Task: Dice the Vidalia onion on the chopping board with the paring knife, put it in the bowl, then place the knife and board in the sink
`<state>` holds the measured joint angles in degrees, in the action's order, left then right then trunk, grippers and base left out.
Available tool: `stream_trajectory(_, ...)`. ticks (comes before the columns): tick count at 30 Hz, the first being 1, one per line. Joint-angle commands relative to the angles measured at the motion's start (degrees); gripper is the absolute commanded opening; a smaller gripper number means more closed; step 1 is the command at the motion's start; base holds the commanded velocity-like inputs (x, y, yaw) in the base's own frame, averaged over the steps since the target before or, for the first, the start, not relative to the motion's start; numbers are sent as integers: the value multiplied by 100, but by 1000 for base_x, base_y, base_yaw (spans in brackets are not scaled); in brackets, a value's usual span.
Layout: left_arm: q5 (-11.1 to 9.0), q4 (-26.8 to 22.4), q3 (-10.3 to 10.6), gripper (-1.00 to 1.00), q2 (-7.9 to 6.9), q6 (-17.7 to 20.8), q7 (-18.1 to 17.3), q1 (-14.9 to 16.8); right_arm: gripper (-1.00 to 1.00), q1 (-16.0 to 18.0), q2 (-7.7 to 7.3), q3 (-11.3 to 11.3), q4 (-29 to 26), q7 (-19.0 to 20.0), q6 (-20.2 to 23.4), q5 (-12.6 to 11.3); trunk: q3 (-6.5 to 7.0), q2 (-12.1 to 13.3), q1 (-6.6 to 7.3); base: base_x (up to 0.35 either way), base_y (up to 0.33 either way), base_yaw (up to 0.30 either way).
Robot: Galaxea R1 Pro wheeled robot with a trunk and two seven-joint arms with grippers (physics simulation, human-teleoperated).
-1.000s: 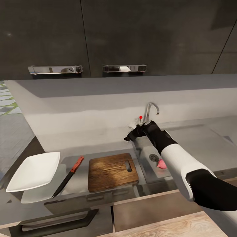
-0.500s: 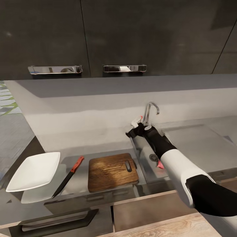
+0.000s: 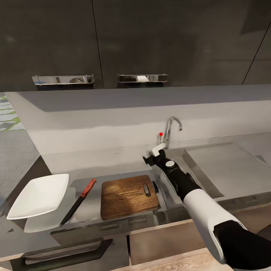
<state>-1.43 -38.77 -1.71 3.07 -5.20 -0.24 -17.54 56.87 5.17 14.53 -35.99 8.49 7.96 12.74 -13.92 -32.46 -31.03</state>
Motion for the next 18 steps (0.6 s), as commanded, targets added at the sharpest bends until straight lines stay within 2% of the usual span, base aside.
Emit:
stream_trajectory(1,-15,-8,-13,100,4,-7,-3,-3,100,-5,1,-3,-20,-36,13,57,-8,-8,-2,0,0,0)
stream_trajectory(4,-15,-8,-13,100,3,-7,-3,-3,100,-67,3,-3,-106,-267,-158,49,-8,-8,-2,0,0,0)
stream_trajectory(7,-15,-8,-13,100,2,-7,-3,-2,100,-423,11,-3,-451,-563,-373,45,-8,-8,-2,0,0,0)
stream_trajectory(10,-14,-12,-13,100,1,-7,-3,-2,100,-703,10,-3,-777,-724,-409,45,-8,-8,-2,0,0,0)
stream_trajectory(13,-10,-16,-13,100,1,-7,-3,-3,100,-1272,0,-3,-1553,-812,-421,48,-8,-8,-2,0,0,0)
stream_trajectory(15,-9,-16,-13,100,1,-7,-3,-1,100,-1429,-7,-3,-1797,-819,-420,50,-8,-8,-2,0,0,0)
stream_trajectory(18,-7,-17,-13,100,2,-7,-3,-3,100,-1911,-27,-8,-2527,-828,-398,53,-8,-8,-2,0,0,0)
